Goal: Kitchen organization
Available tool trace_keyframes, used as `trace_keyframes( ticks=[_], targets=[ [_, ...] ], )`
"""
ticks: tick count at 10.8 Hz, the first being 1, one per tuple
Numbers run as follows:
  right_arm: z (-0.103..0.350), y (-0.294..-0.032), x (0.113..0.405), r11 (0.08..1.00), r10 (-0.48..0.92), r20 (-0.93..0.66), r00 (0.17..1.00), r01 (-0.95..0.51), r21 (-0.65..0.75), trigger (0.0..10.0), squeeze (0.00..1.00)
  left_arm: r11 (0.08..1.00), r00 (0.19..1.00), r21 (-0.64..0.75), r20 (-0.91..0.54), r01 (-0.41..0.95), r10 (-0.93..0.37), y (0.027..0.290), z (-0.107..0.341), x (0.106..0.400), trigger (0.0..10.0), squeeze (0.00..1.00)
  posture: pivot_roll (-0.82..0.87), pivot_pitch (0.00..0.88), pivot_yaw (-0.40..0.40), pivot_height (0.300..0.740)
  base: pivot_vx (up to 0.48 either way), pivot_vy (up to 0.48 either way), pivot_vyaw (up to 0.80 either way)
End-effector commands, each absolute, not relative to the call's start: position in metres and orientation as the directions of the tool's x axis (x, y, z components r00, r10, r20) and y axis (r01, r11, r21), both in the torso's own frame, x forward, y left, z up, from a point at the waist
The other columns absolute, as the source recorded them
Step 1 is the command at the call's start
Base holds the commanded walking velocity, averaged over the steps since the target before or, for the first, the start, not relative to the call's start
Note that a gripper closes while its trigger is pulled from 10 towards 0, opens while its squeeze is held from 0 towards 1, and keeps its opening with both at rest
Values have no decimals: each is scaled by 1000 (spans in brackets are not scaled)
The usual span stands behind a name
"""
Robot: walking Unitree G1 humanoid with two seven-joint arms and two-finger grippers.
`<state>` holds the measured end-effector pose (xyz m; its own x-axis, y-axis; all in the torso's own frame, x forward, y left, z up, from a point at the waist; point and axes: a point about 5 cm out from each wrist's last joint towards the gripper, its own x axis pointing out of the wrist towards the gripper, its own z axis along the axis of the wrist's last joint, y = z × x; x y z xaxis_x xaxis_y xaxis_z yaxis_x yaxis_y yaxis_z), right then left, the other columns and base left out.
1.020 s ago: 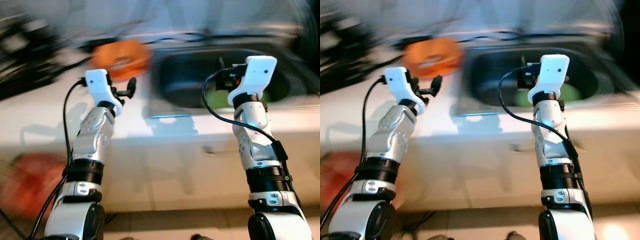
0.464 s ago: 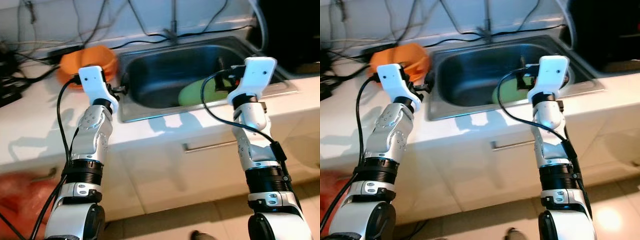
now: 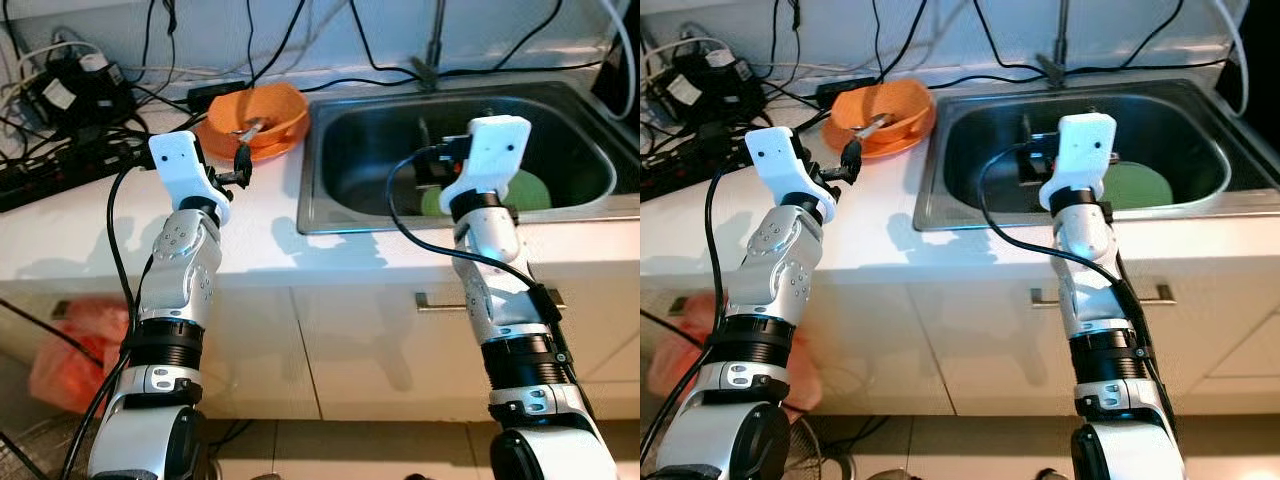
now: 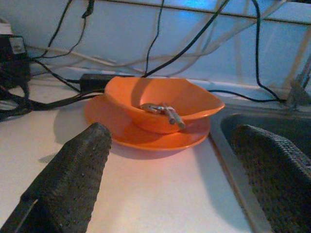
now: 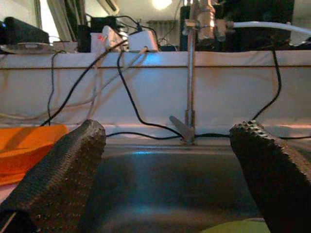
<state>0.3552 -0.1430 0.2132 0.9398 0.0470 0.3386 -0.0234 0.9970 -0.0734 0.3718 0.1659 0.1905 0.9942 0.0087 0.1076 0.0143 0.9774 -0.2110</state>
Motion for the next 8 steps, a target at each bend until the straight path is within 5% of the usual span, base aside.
trace_keyframes(
  ticks=[1, 8],
  targets=[
    [217, -144, 353, 998, 40, 357, 933, -19, -62, 10000, 0, 975, 991, -220, 133, 9, 20, 171, 199, 372, 10000, 0, 83, 0, 133, 740, 0, 0, 0],
    [217, -137, 348, 993, 102, 367, 924, -75, -86, 10000, 0, 967, 985, -250, 175, 42, 2, 158, 208, 362, 10000, 0, 84, 0, 111, 740, 294, 0, 0]
  ],
)
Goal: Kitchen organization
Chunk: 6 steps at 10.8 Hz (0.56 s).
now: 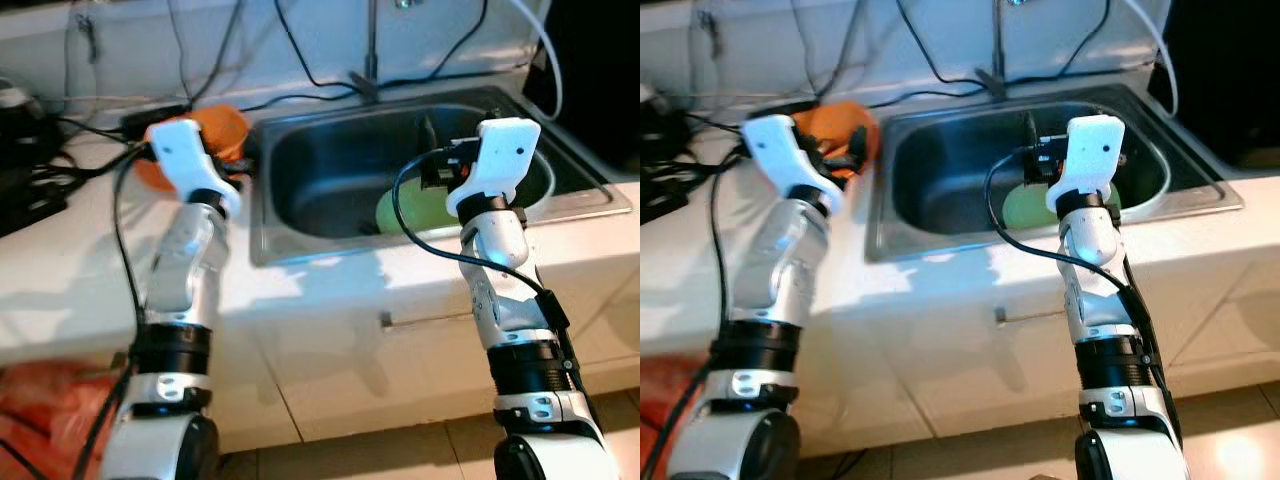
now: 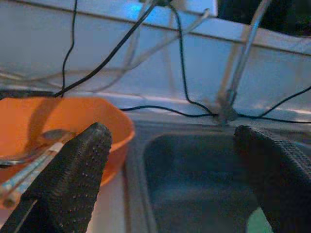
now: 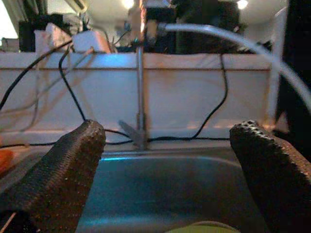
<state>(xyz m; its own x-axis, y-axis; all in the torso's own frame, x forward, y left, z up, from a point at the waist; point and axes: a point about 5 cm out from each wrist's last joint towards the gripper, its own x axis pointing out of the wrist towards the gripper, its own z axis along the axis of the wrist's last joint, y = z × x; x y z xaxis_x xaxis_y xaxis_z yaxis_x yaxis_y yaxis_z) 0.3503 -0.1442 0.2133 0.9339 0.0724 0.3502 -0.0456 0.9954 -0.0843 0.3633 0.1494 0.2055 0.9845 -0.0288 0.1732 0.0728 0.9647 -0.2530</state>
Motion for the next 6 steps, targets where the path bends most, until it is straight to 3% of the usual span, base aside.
trace_keyframes(
  ticks=[1, 6],
  targets=[
    [216, -137, 348, 993, 105, 365, 925, -78, -88, 10000, 0, 966, 983, -254, 182, 39, 8, 158, 208, 361, 10000, 0, 84, 0, 110, 740, 0, 0, 0],
    [216, -139, 348, 992, 104, 364, 926, -73, -99, 10000, 0, 985, 963, -161, 271, 57, -11, 156, 222, 359, 10000, 0, 77, 0, 98, 740, 0, 0, 0]
  ],
)
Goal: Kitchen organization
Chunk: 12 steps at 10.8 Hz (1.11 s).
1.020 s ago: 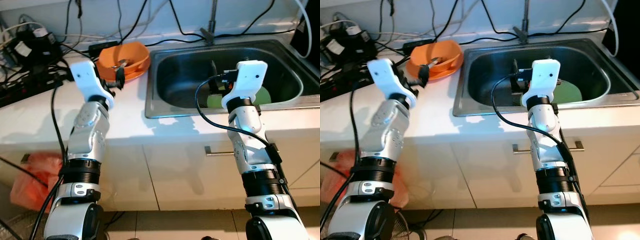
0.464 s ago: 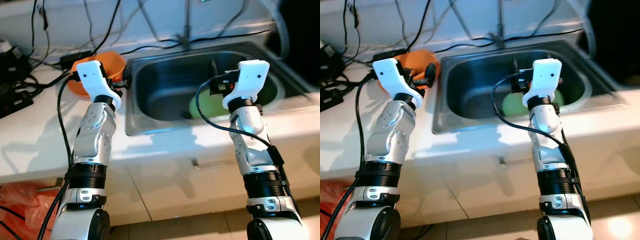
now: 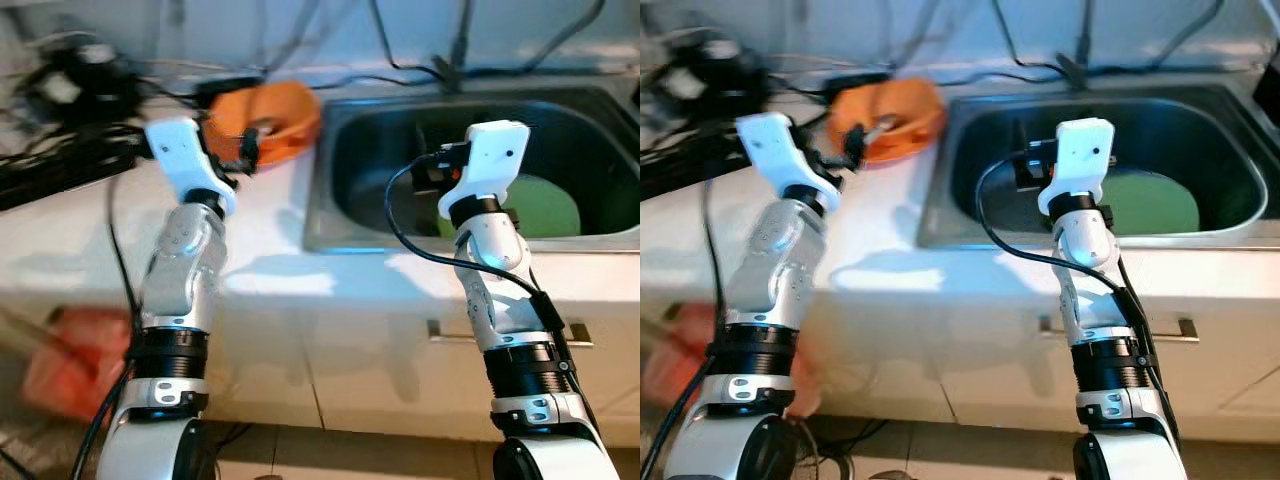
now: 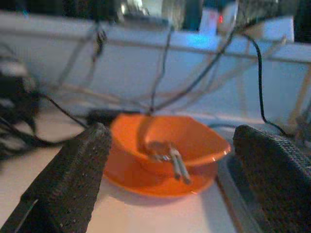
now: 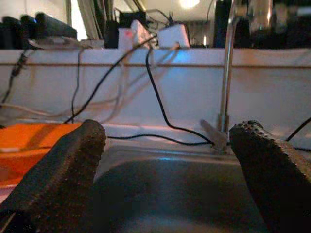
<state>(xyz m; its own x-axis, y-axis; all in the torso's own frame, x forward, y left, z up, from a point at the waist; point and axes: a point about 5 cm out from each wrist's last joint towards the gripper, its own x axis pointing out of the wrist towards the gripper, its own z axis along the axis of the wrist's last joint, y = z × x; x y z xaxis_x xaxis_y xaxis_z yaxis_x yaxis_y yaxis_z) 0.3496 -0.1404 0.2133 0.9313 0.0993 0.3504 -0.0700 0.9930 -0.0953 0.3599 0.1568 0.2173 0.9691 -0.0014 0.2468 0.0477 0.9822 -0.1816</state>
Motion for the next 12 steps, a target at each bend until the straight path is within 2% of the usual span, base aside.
trace_keyframes(
  ticks=[1, 6, 8, 10, 12],
  targets=[
    [215, -139, 348, 992, 105, 361, 927, -74, -99, 10000, 0, 987, 964, -162, 266, 18, 26, 160, 223, 360, 10000, 0, 82, 0, 97, 740, 0, 0, 0],
    [213, -138, 348, 992, 109, 357, 928, -76, -105, 10000, 0, 984, 965, -171, 243, -55, 97, 170, 221, 361, 10000, 0, 81, 0, 102, 740, 0, 0, 0],
    [210, -134, 346, 989, 147, 336, 930, -128, -79, 10000, 0, 985, 970, -146, 210, -92, 121, 177, 217, 360, 10000, 0, 82, 0, 101, 740, 0, 0, 0],
    [195, -130, 341, 980, 200, 251, 947, -197, -35, 10000, 0, 983, 989, -157, 92, -97, 112, 185, 194, 354, 10000, 0, 89, 9, 96, 740, 0, 0, 0],
    [181, -133, 328, 968, 247, 171, 954, -249, -10, 10000, 0, 984, 996, -152, -17, -91, 89, 189, 166, 330, 10000, 0, 101, 34, 84, 740, 0, 0, 0]
  ],
)
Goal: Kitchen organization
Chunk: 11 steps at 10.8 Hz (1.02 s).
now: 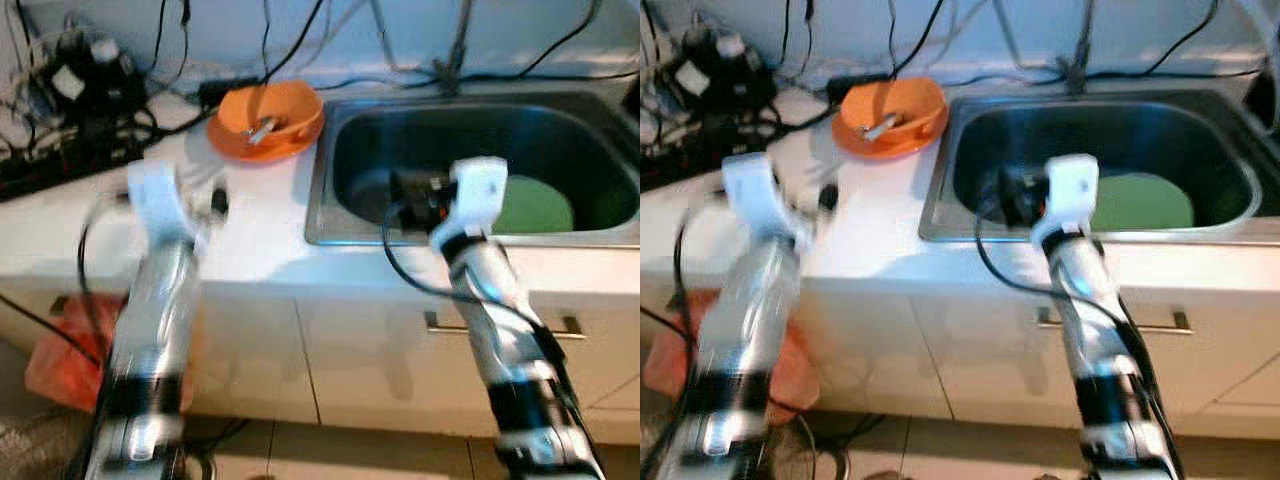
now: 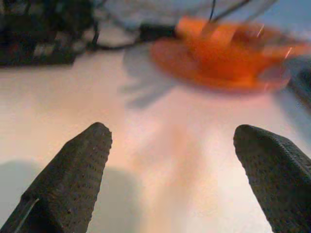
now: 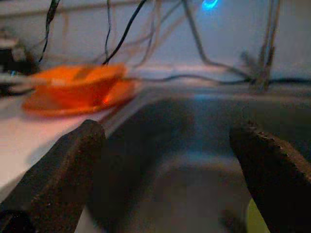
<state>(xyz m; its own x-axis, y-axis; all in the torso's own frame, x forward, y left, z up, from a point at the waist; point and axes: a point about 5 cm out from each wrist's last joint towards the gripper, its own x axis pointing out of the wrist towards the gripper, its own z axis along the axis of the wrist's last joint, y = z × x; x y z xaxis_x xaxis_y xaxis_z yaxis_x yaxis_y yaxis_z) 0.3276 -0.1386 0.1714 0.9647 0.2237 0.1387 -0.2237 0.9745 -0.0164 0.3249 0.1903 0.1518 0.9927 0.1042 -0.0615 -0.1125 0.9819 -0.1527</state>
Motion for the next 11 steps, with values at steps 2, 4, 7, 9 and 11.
trace_keyframes(
  ticks=[2, 4, 7, 9, 11],
  targets=[
    [179, -138, 318, 967, 255, 163, 953, -251, -42, 10000, 0, 984, 996, -156, -46, -88, 81, 191, 157, 312, 10000, 0, 105, 48, 74, 740, 0, 0, 0],
    [181, -142, 312, 971, 238, 159, 958, -234, -41, 10000, 0, 985, 998, -161, -16, -61, 59, 192, 165, 310, 10000, 0, 103, 59, 69, 740, 0, 0, 0],
    [183, -141, 309, 971, 238, 154, 959, -233, -51, 10000, 0, 987, 999, -157, 26, -29, 34, 191, 180, 313, 10000, 0, 100, 69, 75, 740, 115, 0, 0],
    [179, -144, 306, 974, 225, 140, 964, -219, -58, 10000, 0, 987, 999, -157, 13, -38, 40, 193, 177, 310, 10000, 0, 101, 72, 77, 740, 384, 133, 0],
    [176, -144, 305, 972, 234, 126, 964, -228, -65, 10000, 0, 986, 999, -162, 8, -39, 41, 191, 177, 309, 10000, 0, 104, 69, 77, 740, 373, 300, 0]
  ],
)
